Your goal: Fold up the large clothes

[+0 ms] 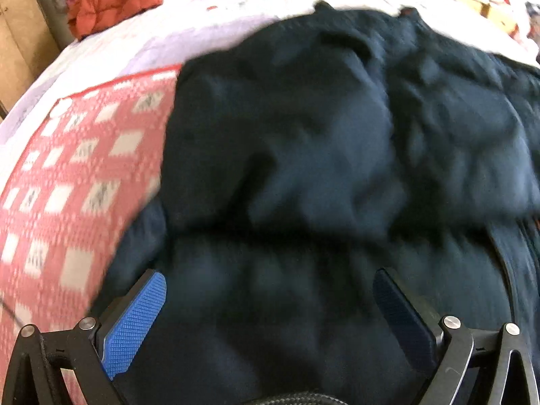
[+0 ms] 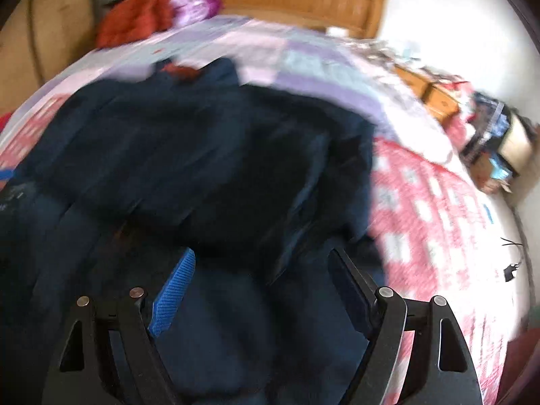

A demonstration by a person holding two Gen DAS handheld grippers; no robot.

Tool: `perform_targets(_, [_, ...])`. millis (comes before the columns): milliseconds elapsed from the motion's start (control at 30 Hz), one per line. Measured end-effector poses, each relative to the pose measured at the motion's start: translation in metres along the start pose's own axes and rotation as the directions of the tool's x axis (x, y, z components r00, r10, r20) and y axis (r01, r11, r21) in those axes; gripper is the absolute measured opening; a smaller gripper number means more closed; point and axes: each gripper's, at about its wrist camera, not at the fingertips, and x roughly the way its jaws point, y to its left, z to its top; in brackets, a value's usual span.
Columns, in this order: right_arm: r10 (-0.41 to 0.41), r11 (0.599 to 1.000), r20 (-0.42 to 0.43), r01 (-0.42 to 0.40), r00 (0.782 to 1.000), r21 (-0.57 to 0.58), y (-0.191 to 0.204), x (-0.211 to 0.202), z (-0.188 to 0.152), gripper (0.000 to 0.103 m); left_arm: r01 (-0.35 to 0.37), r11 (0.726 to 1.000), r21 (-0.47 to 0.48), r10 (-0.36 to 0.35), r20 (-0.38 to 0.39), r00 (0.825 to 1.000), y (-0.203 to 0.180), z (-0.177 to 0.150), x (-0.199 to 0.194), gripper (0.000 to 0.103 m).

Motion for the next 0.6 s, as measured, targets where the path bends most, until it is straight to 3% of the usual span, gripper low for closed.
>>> perform_targets(133, [0.022, 1.000, -0.121, -0.021, 0.992, 0.006, 0.013, -0.002, -0.048, 0.083, -0.015, 0.999, 0.050, 0.019, -0.068, 0.997, -0.005, -0.047, -0.012, 0.102])
perform_targets(333, [-0.049, 0.980, -0.207, 0.087, 0.977, 0.181, -0.039, -0.037, -0.112, 0.083, -0.057, 0.998, -0.008, 0.055, -0.145, 0.988, 0.021, -0.097, -0.037, 0.102])
perform_targets(433, [-0.012, 0.974, -0.198, 0.056, 0.980, 0.218, -0.047, -0.058, -0.128, 0.083, -0.079, 0.997, -0.006, 0.077, -0.165, 0.983, 0.023, -0.118, -0.054, 0.102])
perform_targets(600, [-0.023, 0.983, -0.155, 0.051, 0.988, 0.177, -0.033, -0.094, -0.142, 0.083, -0.097, 0.994, -0.040, 0.090, -0.153, 0.984, 0.024, -0.138, -0.082, 0.102])
